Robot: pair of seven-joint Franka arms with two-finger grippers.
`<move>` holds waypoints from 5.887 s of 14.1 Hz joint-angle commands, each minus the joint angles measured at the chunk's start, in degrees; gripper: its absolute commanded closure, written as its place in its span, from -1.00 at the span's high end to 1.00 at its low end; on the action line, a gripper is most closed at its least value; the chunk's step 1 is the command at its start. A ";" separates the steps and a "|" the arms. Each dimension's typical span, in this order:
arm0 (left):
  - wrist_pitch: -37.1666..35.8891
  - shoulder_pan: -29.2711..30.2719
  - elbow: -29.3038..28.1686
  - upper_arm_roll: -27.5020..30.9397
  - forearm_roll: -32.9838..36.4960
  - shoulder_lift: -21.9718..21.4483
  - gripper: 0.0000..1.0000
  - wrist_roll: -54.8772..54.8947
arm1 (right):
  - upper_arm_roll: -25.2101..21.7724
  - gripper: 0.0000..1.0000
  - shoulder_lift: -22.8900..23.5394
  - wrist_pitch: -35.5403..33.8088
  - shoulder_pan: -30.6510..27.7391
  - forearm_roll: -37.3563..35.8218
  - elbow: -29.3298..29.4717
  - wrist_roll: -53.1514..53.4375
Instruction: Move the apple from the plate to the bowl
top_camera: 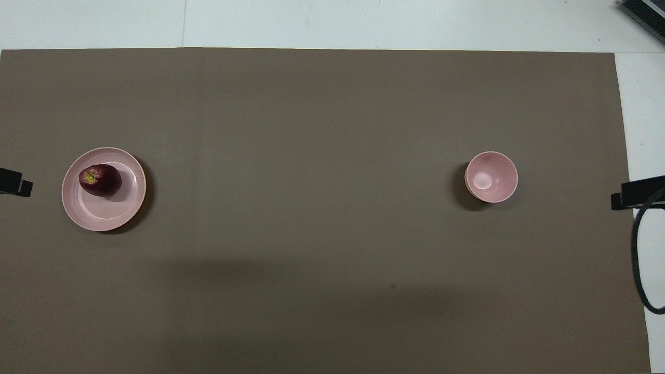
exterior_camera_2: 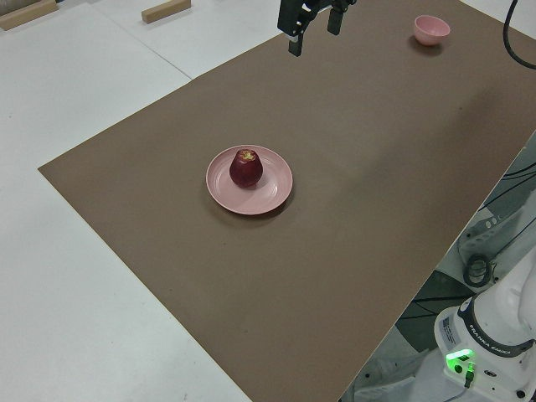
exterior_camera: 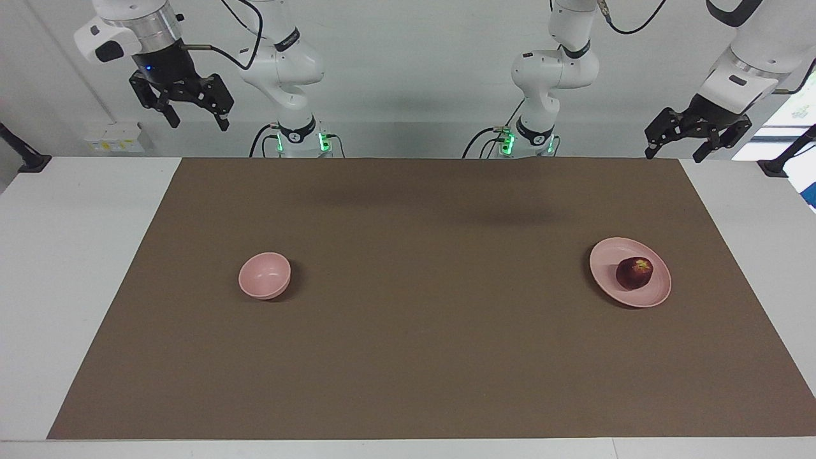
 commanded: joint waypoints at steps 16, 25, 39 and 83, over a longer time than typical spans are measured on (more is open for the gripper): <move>34.46 4.79 -24.77 -0.14 -0.67 1.01 1.00 12.47 | 0.19 1.00 -0.14 0.32 -0.50 0.41 -0.05 -0.94; 51.69 6.29 -33.83 -0.23 -0.94 8.83 1.00 16.09 | 0.19 1.00 -0.14 0.32 -0.50 0.41 -0.05 -0.94; 56.63 4.79 -33.84 -0.23 -4.45 12.18 0.08 12.05 | 0.19 1.00 -0.14 0.41 -0.50 0.41 -0.05 -0.94; 39.32 -13.31 -25.05 -8.93 -50.68 -0.30 -1.00 -11.77 | 0.28 1.00 -0.75 1.62 -0.24 1.37 -1.01 -0.77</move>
